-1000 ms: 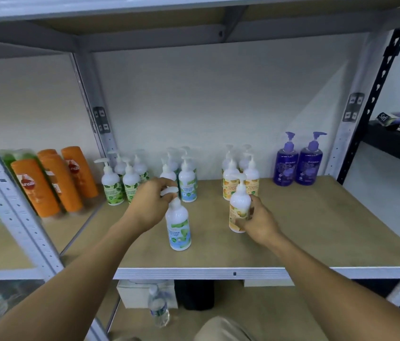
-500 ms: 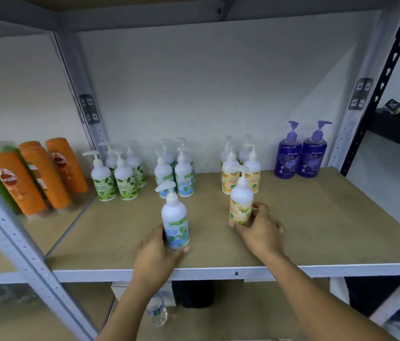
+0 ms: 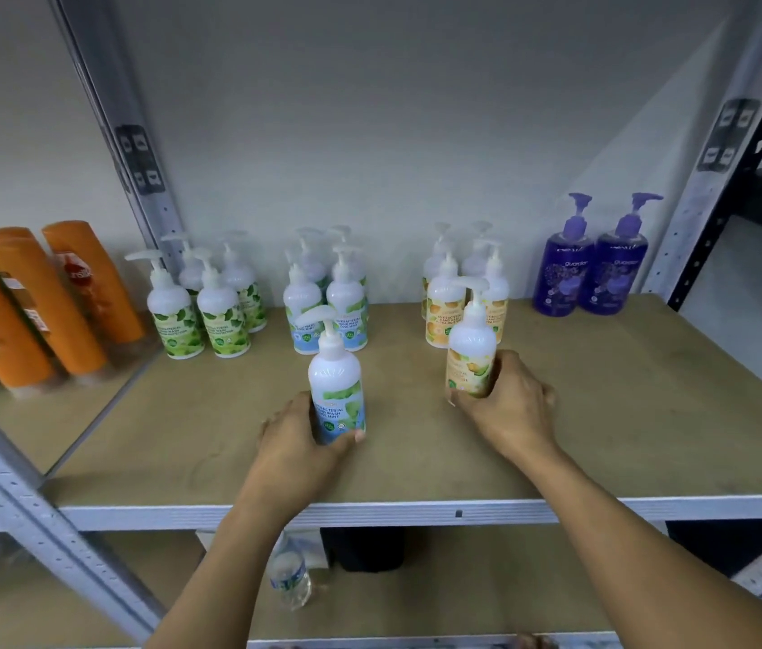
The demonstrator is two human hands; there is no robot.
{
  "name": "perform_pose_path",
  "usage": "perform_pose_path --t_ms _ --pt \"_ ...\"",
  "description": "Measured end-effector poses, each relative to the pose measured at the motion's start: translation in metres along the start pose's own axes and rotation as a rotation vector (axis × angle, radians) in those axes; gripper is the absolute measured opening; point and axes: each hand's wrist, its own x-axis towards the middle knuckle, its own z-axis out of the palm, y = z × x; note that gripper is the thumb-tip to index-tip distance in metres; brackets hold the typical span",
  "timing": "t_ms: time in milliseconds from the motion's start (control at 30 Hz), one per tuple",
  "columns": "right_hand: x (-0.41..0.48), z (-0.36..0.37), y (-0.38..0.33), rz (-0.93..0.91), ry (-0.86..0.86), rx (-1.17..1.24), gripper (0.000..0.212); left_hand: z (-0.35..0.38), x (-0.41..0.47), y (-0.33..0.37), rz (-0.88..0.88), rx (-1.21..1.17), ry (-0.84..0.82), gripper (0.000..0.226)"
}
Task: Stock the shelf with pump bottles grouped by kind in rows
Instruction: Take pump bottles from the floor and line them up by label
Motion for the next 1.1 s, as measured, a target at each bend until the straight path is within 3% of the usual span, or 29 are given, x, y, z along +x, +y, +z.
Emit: perform_pose_path --t_ms 133,400,700,1100 --pt "0.023 -0.004 0.012 0.064 0.058 0.055 0.046 0.005 -0.001 -0.003 0.016 0.144 -0.007 0.052" --pt "0.049 -0.008 0.024 0.098 0.031 0.085 0.049 0.008 -0.004 -0.002 0.024 0.161 0.027 0.046" --pt "0.053 -0.001 0.027 0.136 0.092 0.149 0.076 0.009 -0.004 0.0 0.023 0.174 0.047 0.046" --pt "0.056 -0.002 0.028 0.127 0.059 0.12 0.059 0.009 -0.007 0.003 0.008 0.202 0.048 0.048"
